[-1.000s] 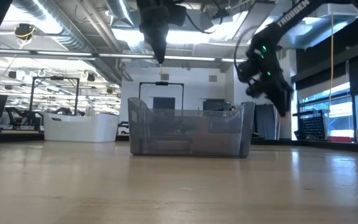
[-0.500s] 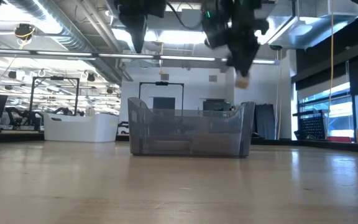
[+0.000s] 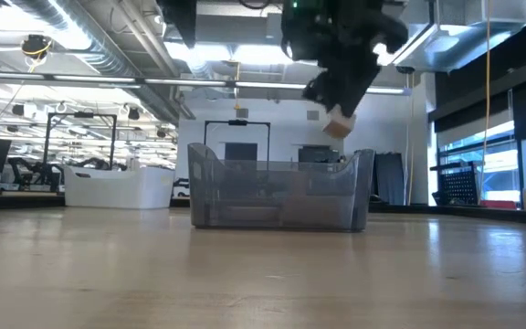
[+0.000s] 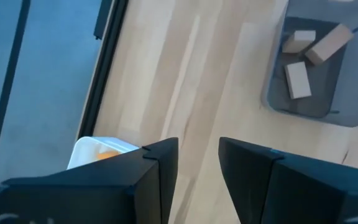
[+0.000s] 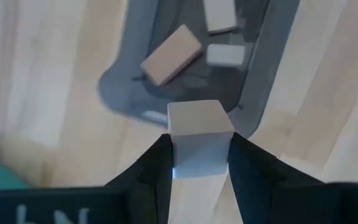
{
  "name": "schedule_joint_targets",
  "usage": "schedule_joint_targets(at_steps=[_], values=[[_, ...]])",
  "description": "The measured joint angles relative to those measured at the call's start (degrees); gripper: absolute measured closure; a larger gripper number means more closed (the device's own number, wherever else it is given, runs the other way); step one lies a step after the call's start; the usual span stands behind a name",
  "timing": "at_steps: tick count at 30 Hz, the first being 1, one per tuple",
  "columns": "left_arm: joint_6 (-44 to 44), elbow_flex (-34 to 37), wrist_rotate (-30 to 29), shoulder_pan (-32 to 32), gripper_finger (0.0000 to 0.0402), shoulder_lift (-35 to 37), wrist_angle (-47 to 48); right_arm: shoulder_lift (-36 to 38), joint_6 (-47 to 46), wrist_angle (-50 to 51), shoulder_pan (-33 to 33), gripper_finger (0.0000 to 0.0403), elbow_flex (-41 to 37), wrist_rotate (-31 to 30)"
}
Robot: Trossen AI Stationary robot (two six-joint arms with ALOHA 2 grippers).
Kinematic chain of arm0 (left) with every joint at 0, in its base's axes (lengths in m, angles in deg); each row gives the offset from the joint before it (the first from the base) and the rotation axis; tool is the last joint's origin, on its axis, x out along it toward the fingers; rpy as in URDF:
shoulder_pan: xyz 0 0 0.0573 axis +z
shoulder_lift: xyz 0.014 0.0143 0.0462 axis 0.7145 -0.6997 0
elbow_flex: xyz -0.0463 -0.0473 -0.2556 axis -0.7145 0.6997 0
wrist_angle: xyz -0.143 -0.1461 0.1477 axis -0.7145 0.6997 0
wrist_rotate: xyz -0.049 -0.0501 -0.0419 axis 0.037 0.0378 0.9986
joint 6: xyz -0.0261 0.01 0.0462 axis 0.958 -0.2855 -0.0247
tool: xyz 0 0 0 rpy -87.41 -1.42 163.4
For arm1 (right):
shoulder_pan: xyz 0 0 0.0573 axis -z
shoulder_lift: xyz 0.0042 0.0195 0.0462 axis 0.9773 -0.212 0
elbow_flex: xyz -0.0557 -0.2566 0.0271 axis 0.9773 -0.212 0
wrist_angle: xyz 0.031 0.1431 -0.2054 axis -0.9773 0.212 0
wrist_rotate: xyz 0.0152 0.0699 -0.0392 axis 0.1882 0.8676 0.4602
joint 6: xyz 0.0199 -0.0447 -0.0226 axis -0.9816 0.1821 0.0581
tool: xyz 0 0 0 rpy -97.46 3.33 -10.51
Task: Sort & place blocks by color
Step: Put the brown block into the black bin, then return to Home Position
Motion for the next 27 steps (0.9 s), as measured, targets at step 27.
schedule_joint_targets(at_steps=[27], values=[[2.66, 0.02, -0.02, -0.09, 0.0294, 0.88, 0.21, -0.09, -1.93, -17.41, -1.75, 0.0171, -14.19, -0.67]])
